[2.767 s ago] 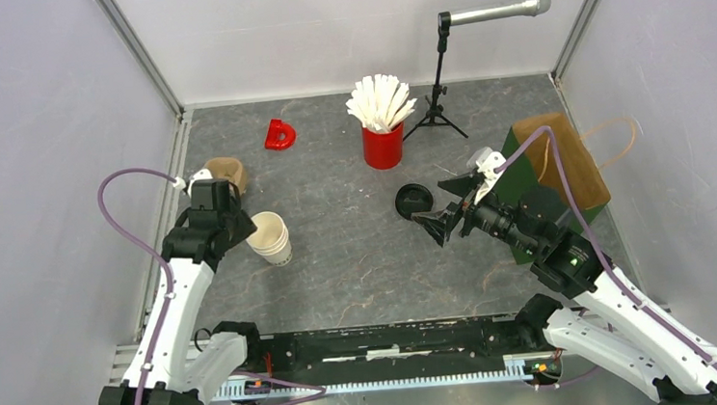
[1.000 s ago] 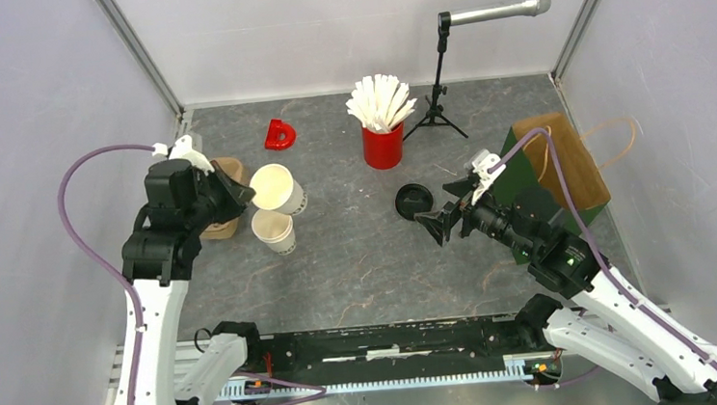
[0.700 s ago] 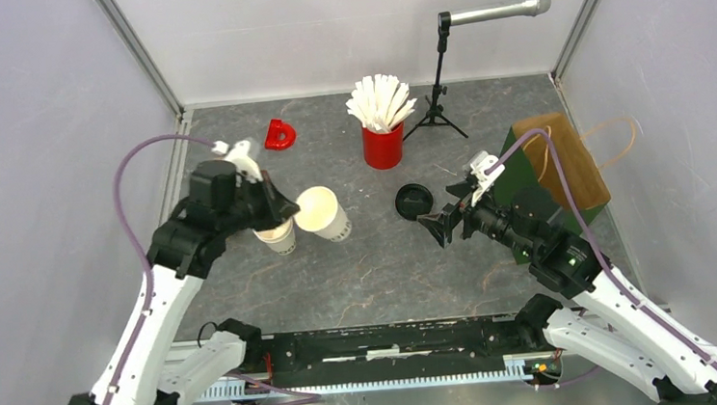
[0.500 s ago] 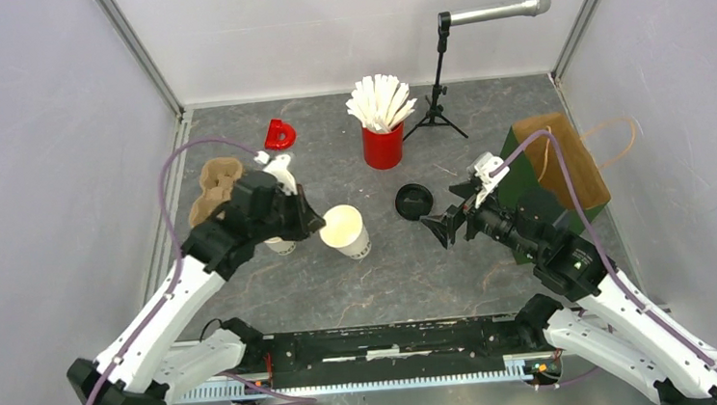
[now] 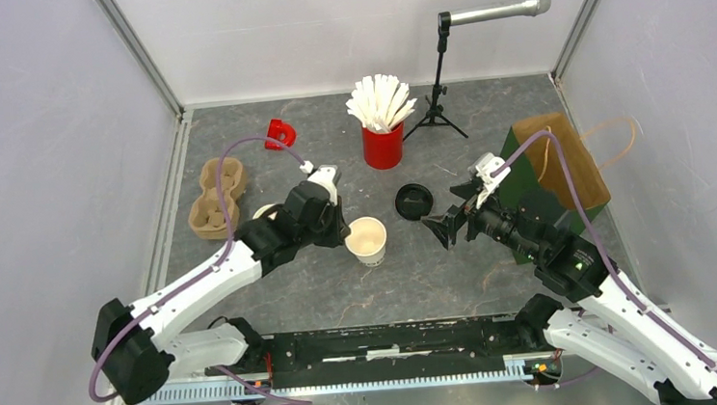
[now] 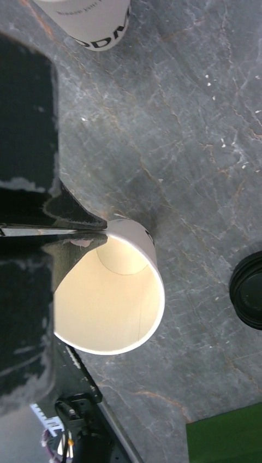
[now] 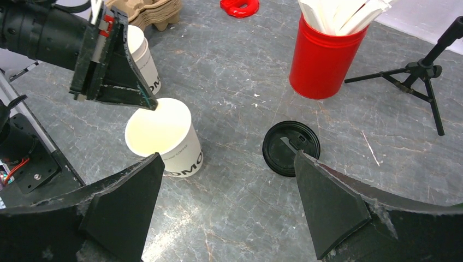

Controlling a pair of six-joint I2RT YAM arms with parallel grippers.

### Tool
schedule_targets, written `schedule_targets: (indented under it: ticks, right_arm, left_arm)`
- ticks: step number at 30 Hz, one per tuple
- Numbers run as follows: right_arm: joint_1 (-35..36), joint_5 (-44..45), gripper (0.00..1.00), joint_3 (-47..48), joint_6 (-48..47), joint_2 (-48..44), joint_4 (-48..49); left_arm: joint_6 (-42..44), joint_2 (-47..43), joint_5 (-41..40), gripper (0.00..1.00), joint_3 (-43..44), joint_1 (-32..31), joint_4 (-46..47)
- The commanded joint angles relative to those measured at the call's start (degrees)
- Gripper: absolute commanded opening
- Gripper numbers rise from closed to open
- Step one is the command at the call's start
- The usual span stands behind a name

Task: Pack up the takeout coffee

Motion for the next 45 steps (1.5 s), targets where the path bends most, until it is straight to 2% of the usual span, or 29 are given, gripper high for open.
schedule_targets:
  ticks: [1, 9, 12, 18, 22, 23, 25, 30, 33, 37, 41, 45]
  right_arm:
    - [0.09, 0.97, 0.98, 1.15, 0.47, 0.32, 0.28]
    - [0.09, 2.7, 0.98, 1.81, -0.71, 1.84, -2.27]
    - [0.09, 3.1, 0.98, 1.37, -0.79, 2.05, -2.34]
    - [0.09, 3.22, 0.96, 1.46, -0.22, 3.33, -2.77]
    - [0.09, 2.97, 0.92, 2.17, 0.71, 5.6, -1.9]
    - [0.09, 2.48, 0.9, 2.44, 0.97, 6.5, -1.45]
    - [0.09, 1.32, 0.85, 3.0, 1.56, 8.25, -0.52]
    - [0.1, 1.48, 0.73, 3.53, 4.05, 13.37, 3.25]
    - [0.18, 3.08, 0.64, 3.0, 5.23, 17.46, 6.52]
    - [0.85, 8.99, 0.52, 4.41, 5.04, 24.89, 7.78]
    - [1.36, 15.3, 0.46, 6.27, 3.54, 32.74, 9.51]
    - [1.4, 19.51, 0.36, 8.23, 2.78, 40.92, 11.8]
  left_arm:
    - [-0.75, 3.35, -3.52, 0.07, -0.1, -1.6, 6.58]
    - [-0.29, 7.49, -5.74, 0.07, 0.35, -3.52, 10.03]
    - [-0.45, 7.25, -3.26, 0.13, -0.59, -3.52, 12.37]
    - [-1.2, 2.65, -1.35, 0.51, -0.14, -3.5, 10.62]
    - [0.48, -4.17, -4.86, 0.69, 2.49, -3.53, 5.28]
    - [1.31, -6.47, -5.74, 0.85, 3.47, -3.52, 3.35]
    - [3.13, -10.76, -7.77, 0.99, 5.3, -3.52, -0.44]
    - [7.56, -21.57, -12.2, 1.0, 6.12, -3.52, -8.49]
    - [6.11, -27.59, -14.8, 1.0, 4.0, -3.52, -11.44]
    - [3.41, -34.03, -14.14, 1.0, 0.46, -3.52, -13.91]
    - [2.07, -39.89, -12.86, 1.0, -2.83, -3.48, -15.03]
    - [1.3, -44.1, -14.81, 1.0, -3.16, -3.52, -15.69]
